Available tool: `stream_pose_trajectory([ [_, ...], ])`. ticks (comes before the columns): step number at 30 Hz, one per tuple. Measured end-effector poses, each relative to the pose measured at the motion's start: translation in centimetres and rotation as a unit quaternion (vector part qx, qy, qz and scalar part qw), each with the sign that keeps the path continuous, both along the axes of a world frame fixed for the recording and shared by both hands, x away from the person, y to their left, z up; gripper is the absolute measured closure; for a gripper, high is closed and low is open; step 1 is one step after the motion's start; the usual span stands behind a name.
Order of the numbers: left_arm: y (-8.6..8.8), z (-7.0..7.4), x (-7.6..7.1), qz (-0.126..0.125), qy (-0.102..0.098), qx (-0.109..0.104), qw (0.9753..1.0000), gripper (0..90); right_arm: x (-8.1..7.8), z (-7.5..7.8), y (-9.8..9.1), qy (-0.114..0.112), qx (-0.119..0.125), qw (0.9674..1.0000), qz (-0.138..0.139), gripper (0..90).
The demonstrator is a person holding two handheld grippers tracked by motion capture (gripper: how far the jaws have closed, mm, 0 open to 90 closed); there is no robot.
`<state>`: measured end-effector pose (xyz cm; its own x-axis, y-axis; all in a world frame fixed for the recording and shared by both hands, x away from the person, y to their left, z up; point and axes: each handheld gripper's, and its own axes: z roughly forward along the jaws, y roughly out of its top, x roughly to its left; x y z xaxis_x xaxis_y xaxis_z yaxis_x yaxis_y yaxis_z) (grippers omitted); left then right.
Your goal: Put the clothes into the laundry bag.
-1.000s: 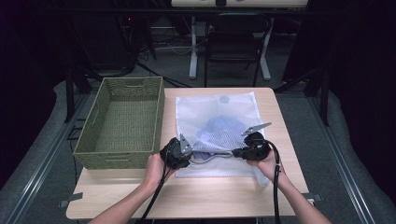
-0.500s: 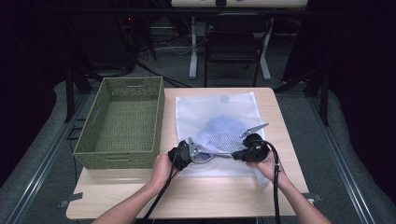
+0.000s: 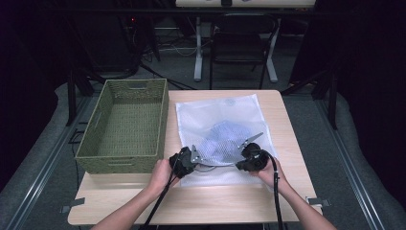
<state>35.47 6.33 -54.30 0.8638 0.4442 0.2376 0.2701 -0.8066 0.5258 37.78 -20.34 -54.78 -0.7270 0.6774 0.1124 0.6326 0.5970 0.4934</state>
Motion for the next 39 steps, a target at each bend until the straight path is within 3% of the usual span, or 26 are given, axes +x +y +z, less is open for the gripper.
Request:
stream_pose_trajectory([
  [8, -0.2, -1.0, 0.3, -0.015, 0.039, 0.027, 0.9987, 88.8, 0.3, -1.0, 0.1, 0.007, -0.013, 0.9999, 0.002, 87.1],
  [14, 0.0, -1.2, 0.6, -0.014, 0.053, 0.022, 0.9982, 88.4, 0.2, -1.0, 0.1, 0.009, -0.007, 0.9999, 0.0, 85.5],
  [18, 0.1, -1.2, 0.7, -0.015, 0.059, 0.019, 0.998, 86.3, 0.1, -0.8, 0.1, 0.008, -0.008, 0.9998, 0.016, 77.2],
  [24, 0.8, -0.7, 0.9, -0.013, 0.079, -0.003, 0.9968, 71.3, -0.3, 0.8, -0.4, 0.013, 0.025, 0.9992, 0.028, 50.1],
  [29, 1.1, 0.1, 1.0, 0.002, 0.087, -0.022, 0.9959, 49.9, -0.5, 2.0, -1.0, 0.016, 0.051, 0.9982, 0.029, 30.7],
  [35, 1.4, 1.1, 0.3, 0.017, 0.085, -0.048, 0.9951, 29.5, -0.7, 3.3, -2.1, -0.001, 0.07, 0.9974, 0.012, 16.2],
  [39, 2.1, 1.7, -0.2, 0.027, 0.089, -0.064, 0.9936, 22.9, -1.1, 4.0, -2.8, -0.013, 0.062, 0.998, -0.007, 13.1],
])
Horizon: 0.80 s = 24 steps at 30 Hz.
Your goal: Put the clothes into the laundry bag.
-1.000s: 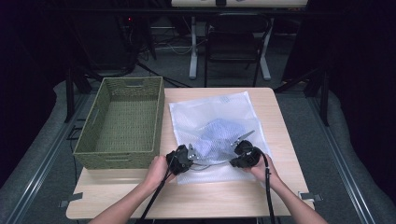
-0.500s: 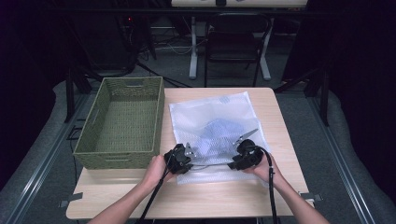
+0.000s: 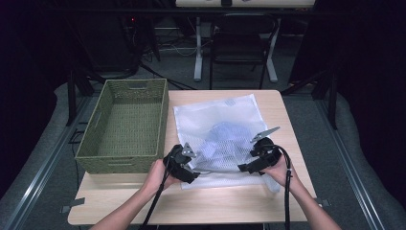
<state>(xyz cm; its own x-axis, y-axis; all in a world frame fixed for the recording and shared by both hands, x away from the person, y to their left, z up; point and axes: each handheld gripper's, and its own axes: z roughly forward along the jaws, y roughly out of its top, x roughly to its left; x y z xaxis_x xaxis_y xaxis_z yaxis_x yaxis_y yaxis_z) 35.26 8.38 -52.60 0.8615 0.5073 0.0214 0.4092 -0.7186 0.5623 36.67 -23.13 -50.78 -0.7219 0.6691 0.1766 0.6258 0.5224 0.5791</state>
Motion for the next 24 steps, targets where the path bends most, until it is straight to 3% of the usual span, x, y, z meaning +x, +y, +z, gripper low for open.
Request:
stream_pose_trajectory([
  [12, 1.8, 1.2, -2.5, 0.012, -0.007, -0.011, 0.9998, 16.1, -2.8, -0.2, -2.2, -0.015, -0.035, 0.9982, -0.046, 8.3],
  [24, 5.2, 1.6, -5.2, 0.031, -0.008, -0.021, 0.9993, 15.6, -5.8, -0.4, -4.6, -0.024, -0.049, 0.9958, -0.073, 8.1],
])
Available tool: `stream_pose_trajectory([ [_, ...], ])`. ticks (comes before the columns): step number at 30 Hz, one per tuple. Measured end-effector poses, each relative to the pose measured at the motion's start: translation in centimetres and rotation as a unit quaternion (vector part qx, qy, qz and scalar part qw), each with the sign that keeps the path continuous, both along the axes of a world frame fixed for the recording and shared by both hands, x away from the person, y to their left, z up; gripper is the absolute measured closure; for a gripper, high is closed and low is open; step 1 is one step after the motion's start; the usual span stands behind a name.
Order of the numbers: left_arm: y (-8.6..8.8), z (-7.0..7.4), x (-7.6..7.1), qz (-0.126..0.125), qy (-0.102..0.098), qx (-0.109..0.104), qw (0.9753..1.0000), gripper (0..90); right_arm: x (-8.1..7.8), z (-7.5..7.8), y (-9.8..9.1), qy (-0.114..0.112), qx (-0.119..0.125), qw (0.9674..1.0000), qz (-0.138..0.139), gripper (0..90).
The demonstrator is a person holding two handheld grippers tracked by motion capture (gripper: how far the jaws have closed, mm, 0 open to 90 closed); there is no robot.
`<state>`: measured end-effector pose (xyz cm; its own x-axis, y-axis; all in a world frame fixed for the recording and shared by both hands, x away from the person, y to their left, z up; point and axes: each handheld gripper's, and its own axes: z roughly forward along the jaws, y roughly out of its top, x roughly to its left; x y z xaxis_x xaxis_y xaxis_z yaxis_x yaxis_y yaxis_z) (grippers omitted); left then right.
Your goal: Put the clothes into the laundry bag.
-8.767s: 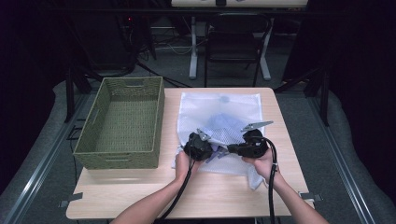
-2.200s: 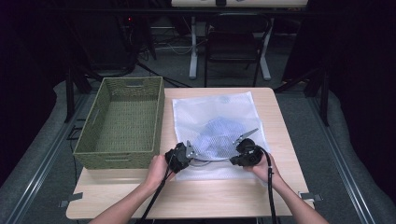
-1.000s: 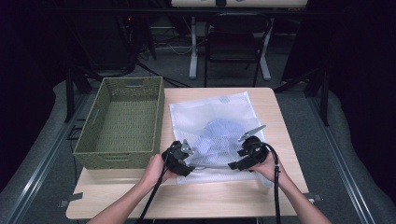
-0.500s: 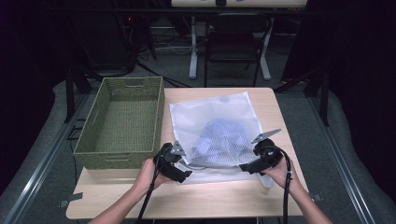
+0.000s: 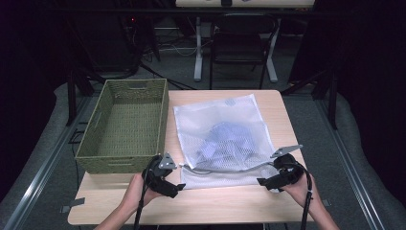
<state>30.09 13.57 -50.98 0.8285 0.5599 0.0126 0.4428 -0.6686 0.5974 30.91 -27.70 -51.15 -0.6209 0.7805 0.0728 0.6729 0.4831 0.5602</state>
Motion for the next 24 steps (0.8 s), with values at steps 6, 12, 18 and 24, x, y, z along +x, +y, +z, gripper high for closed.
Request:
stream_pose_trajectory([
  [6, 2.1, -0.1, -1.4, 0.02, 0.001, 0.001, 0.9998, 15.4, -1.8, -0.3, -1.6, -0.008, 0.0, 0.9996, -0.025, 8.6],
  [12, 4.6, -0.4, -3.0, 0.049, 0.005, 0.001, 0.9988, 15.0, -4.4, -1.0, -3.8, -0.008, 0.013, 0.9978, -0.065, 8.6],
  [18, 6.5, -0.4, -3.8, 0.078, 0.008, -0.005, 0.9969, 14.0, -5.6, -1.0, -4.6, -0.012, 0.018, 0.9968, -0.078, 8.5],
  [24, 6.5, -0.8, -3.4, 0.083, 0.012, 0.009, 0.9964, 10.6, -5.3, -1.3, -4.2, -0.01, 0.002, 0.9973, -0.072, 8.4],
])
